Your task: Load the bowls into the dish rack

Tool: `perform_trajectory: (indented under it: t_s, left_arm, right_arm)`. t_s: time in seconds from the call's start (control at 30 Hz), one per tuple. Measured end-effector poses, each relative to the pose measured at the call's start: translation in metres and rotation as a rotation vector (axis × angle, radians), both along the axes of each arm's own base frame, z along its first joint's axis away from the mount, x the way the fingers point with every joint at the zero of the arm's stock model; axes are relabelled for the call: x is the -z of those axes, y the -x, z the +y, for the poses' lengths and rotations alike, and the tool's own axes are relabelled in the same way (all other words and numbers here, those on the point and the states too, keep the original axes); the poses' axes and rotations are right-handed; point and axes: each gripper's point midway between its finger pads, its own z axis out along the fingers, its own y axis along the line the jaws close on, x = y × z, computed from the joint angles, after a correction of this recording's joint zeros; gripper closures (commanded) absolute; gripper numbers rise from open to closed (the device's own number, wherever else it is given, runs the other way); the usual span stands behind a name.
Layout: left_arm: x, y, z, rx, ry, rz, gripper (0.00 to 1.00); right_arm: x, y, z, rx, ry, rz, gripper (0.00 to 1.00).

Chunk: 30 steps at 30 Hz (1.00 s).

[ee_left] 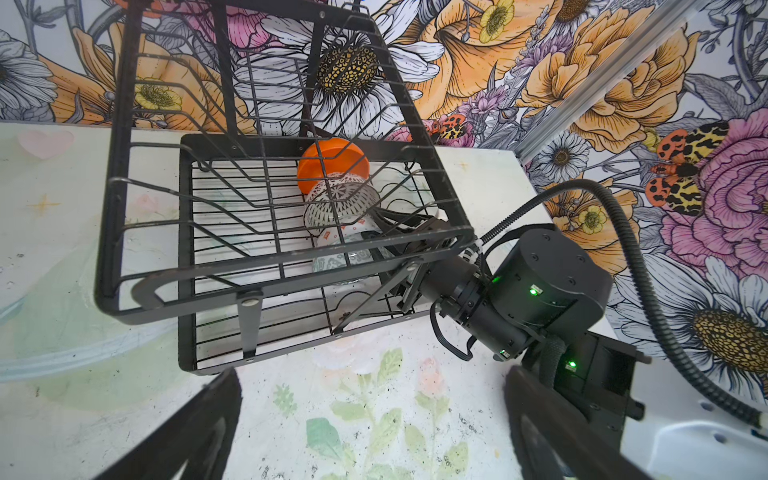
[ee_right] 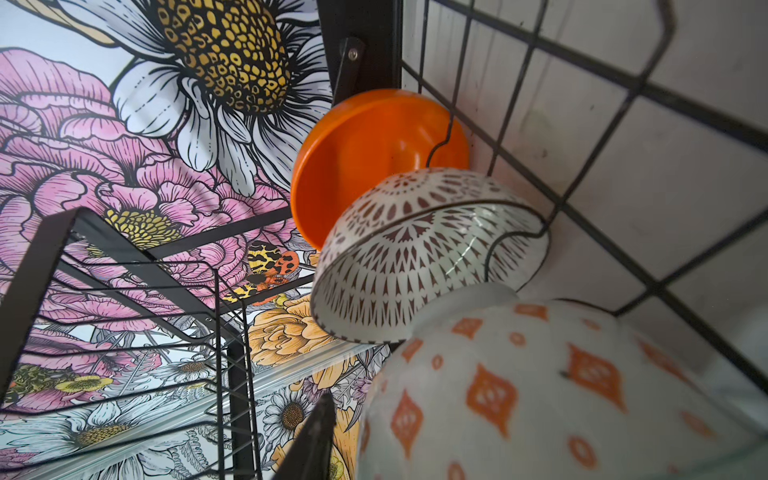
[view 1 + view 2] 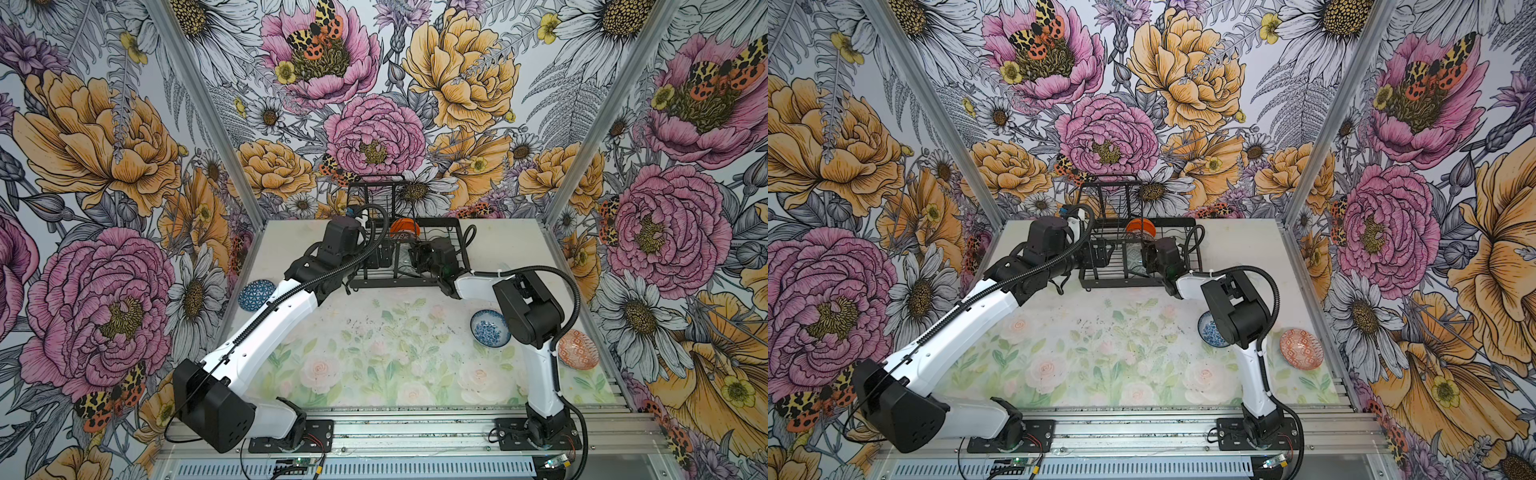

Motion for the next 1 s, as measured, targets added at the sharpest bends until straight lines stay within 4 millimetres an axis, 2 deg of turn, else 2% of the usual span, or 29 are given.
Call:
perform_trajectory:
  t_s: [0.3, 0.57, 0.83, 1.0]
  left_arm:
    - [0.000, 0.001, -0.001, 0.000, -0.002, -0.002, 0.01]
    - [0.000, 0.002, -0.004, -0.004, -0.008, -0.005, 0.01]
    - [-0.001, 0.002, -0.003, -0.019, -0.020, -0.014, 0.01]
    - [-0.001, 0.000, 0.002, -0.048, -0.035, -0.023, 0.01]
  right_arm:
    - [-0.006, 0.004, -0.007, -0.018, 0.015, -0.006, 0.54]
    - [-0.024, 0.012, -0.016, -0.048, 0.051, -0.038, 0.40]
    - [-0.045, 0.026, -0.029, -0.067, 0.093, -0.076, 0.35]
    - [-0.053, 0.038, -0.043, -0.086, 0.133, -0.089, 0.23]
